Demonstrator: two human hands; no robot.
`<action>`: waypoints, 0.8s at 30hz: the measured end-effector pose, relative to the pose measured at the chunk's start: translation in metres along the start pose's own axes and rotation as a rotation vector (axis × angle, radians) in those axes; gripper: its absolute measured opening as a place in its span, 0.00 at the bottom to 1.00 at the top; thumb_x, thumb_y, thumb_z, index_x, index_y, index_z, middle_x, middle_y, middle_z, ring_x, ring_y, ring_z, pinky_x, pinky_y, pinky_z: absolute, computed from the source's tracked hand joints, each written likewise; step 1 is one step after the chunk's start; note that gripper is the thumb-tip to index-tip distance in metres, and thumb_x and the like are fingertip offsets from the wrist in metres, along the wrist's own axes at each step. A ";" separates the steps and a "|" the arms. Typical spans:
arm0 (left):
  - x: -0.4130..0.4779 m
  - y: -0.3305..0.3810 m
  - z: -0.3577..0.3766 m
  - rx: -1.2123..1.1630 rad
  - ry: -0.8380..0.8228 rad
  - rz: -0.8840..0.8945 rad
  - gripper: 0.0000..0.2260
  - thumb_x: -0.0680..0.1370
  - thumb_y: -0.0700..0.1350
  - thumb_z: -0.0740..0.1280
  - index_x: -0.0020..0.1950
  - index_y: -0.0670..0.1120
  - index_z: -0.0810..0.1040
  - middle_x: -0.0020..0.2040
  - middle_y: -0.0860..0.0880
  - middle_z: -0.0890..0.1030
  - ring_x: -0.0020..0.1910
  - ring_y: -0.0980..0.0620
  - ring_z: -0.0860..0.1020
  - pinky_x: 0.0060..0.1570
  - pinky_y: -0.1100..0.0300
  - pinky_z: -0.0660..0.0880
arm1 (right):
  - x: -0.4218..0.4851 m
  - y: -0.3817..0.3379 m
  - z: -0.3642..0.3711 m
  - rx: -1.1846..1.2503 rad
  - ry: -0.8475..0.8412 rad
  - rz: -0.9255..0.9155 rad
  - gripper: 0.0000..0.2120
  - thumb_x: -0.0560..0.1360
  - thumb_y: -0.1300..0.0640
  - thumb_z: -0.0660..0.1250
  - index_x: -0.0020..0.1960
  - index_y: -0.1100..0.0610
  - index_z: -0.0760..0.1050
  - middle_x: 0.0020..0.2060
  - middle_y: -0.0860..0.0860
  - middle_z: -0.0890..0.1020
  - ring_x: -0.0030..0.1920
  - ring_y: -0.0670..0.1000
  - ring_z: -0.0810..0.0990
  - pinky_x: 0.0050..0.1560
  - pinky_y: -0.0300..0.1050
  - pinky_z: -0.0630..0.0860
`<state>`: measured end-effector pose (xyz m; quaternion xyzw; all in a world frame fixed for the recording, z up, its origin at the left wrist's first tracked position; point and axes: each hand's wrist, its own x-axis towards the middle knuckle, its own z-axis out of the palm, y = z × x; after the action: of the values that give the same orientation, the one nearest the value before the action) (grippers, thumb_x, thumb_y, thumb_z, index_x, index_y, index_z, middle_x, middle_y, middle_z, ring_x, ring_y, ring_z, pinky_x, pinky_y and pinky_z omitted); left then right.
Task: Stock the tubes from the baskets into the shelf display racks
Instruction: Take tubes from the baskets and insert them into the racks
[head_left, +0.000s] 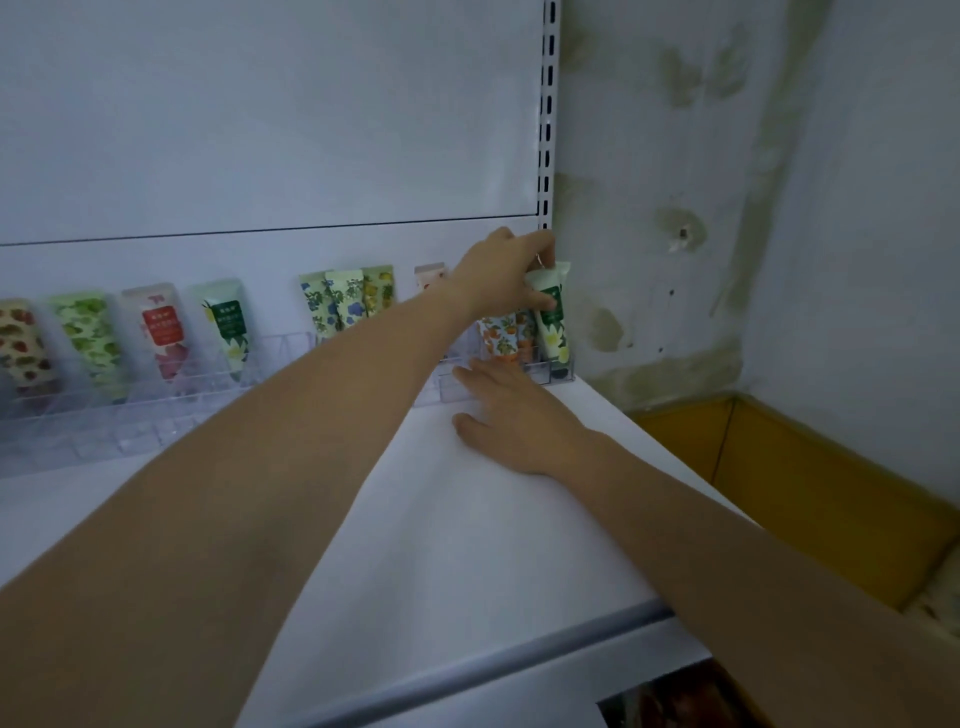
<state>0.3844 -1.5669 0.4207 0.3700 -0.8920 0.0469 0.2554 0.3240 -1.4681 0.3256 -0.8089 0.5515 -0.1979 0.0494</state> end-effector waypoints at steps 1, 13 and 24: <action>0.000 0.001 0.002 0.016 0.007 0.010 0.20 0.71 0.51 0.72 0.57 0.44 0.71 0.55 0.44 0.77 0.56 0.45 0.69 0.51 0.53 0.69 | 0.000 0.000 0.000 0.003 0.005 0.000 0.28 0.79 0.50 0.57 0.76 0.55 0.52 0.76 0.51 0.53 0.75 0.50 0.47 0.72 0.43 0.46; -0.025 -0.019 -0.043 0.006 0.181 0.062 0.17 0.81 0.48 0.58 0.68 0.45 0.70 0.63 0.45 0.75 0.61 0.46 0.72 0.61 0.58 0.65 | -0.006 -0.005 -0.005 -0.061 0.155 -0.089 0.26 0.79 0.54 0.60 0.74 0.57 0.58 0.73 0.53 0.61 0.72 0.52 0.59 0.67 0.38 0.53; -0.160 -0.115 -0.148 0.558 0.090 -0.234 0.18 0.81 0.51 0.55 0.69 0.46 0.69 0.64 0.43 0.74 0.63 0.43 0.70 0.60 0.50 0.67 | 0.061 -0.123 -0.019 -0.049 0.275 -0.342 0.23 0.79 0.54 0.58 0.72 0.59 0.61 0.72 0.55 0.65 0.70 0.55 0.63 0.68 0.45 0.57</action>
<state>0.6208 -1.5078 0.4575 0.5237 -0.7837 0.2767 0.1870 0.4435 -1.4736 0.3963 -0.8568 0.4127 -0.2985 -0.0804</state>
